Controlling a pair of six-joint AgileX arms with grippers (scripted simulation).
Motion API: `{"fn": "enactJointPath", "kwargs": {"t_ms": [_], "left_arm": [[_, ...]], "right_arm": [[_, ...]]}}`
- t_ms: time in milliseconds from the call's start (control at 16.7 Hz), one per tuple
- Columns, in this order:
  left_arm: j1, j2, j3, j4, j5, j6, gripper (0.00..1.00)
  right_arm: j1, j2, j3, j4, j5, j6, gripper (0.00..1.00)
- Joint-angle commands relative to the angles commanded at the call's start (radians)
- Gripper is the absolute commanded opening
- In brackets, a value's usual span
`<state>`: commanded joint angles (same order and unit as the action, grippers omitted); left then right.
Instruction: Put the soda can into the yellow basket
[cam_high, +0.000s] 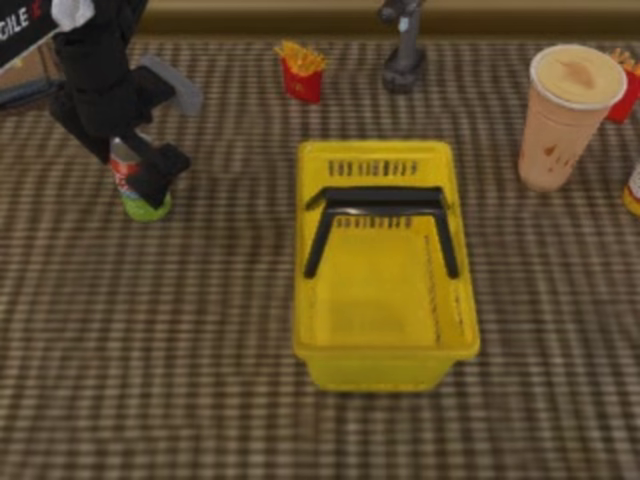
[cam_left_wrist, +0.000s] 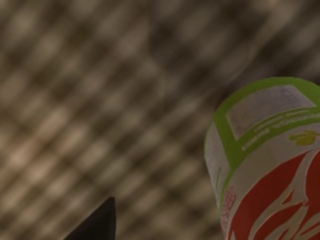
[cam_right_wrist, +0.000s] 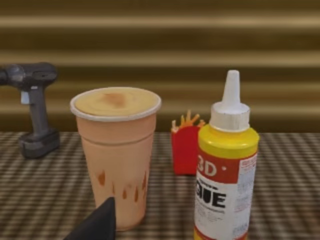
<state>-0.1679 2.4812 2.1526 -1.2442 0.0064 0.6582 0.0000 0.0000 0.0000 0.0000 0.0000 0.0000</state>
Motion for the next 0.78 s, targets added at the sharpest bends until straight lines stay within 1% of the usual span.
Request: {"fn": "enactJointPath", "kwargs": {"t_ms": [120,780], "left_arm": [[0.0,0.0,0.0,0.0,0.0,0.0,1.0],[0.0,0.0,0.0,0.0,0.0,0.0,0.17]], "right_arm": [[0.0,0.0,0.0,0.0,0.0,0.0,1.0],[0.0,0.0,0.0,0.0,0.0,0.0,1.0]]}}
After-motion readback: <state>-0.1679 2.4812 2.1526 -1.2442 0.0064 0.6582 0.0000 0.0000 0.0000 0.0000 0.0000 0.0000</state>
